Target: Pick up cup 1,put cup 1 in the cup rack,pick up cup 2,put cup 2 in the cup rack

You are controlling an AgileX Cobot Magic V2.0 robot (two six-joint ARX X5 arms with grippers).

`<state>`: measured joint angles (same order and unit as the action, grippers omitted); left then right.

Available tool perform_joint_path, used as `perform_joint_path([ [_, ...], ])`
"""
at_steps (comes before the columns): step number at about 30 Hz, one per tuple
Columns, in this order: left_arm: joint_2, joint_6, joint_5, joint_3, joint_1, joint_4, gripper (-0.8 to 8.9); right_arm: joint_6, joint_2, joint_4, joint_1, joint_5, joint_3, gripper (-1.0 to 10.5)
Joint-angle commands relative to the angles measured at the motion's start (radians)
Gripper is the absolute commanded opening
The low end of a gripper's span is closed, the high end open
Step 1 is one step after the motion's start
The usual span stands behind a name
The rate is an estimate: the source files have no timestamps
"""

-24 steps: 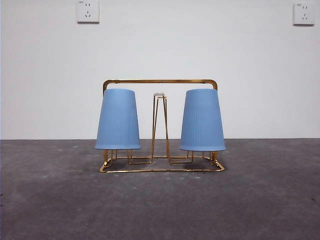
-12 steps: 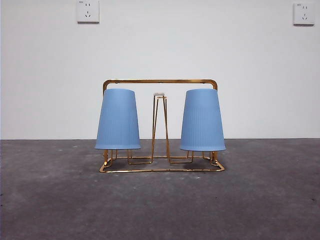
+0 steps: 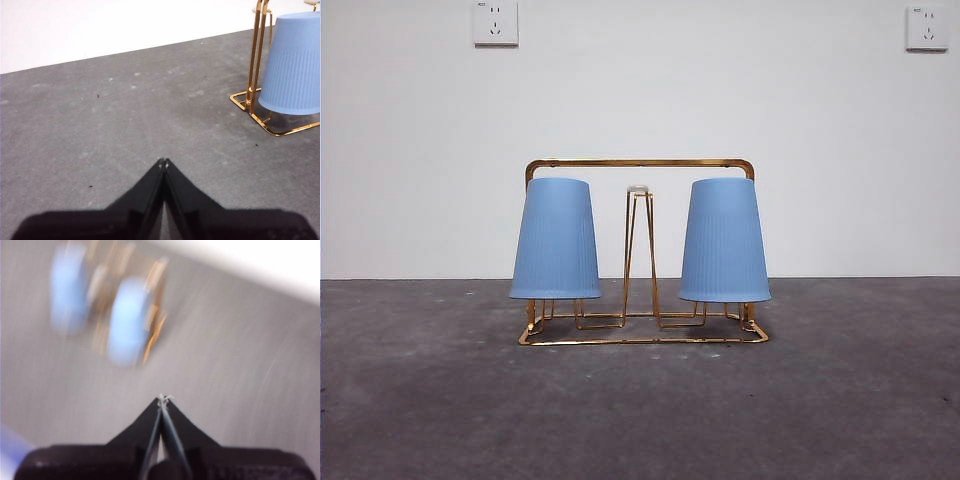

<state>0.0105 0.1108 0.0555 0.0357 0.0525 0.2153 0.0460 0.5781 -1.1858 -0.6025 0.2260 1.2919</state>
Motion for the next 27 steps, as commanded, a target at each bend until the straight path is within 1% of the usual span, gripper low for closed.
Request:
perform_joint_path([
  [1,0.001,-0.006,0.001,-0.012,-0.003,-0.006,-0.03,0.024,-0.034,0.154,0.158,-0.080,-0.001,0.0],
  [2,0.001,-0.006,0.001,-0.012,-0.003,-0.006,-0.03,0.040,-0.043,0.206,0.229,-0.127,-0.001,0.0],
  [5,0.001,-0.006,0.001,-0.012,-0.003,-0.006,-0.03,0.094,-0.065,0.319,0.381,-0.227,-0.005,0.0],
  [8,0.001,-0.006,0.001,-0.012,-0.003,-0.007,-0.03,0.145,-0.087,0.427,0.490,-0.299,-0.035,0.0],
  [10,0.001,-0.006,0.001,-0.012,-0.003,-0.006,-0.03,0.138,-0.112,0.507,0.539,-0.320,-0.083,0.0],
  [11,0.001,-0.006,0.001,-0.012,-0.003,-0.006,-0.03,0.124,-0.132,0.560,0.563,-0.324,-0.127,0.0],
  [14,0.001,-0.006,0.001,-0.012,-0.003,-0.006,-0.03,0.064,-0.193,0.677,0.595,-0.323,-0.270,0.0],
  [17,0.001,-0.006,0.001,-0.012,-0.003,-0.006,-0.03,0.030,-0.263,0.788,0.598,-0.316,-0.451,0.0],
  [19,0.001,-0.006,0.001,-0.012,-0.003,-0.006,-0.03,0.022,-0.310,0.852,0.598,-0.311,-0.576,0.0],
  [21,0.001,-0.006,0.001,-0.012,-0.003,-0.006,-0.03,0.015,-0.358,0.916,0.598,-0.293,-0.700,0.0],
  [27,0.001,-0.006,0.001,-0.012,-0.003,-0.006,-0.03,-0.026,-0.487,1.086,0.598,-0.194,-1.023,0.0],
])
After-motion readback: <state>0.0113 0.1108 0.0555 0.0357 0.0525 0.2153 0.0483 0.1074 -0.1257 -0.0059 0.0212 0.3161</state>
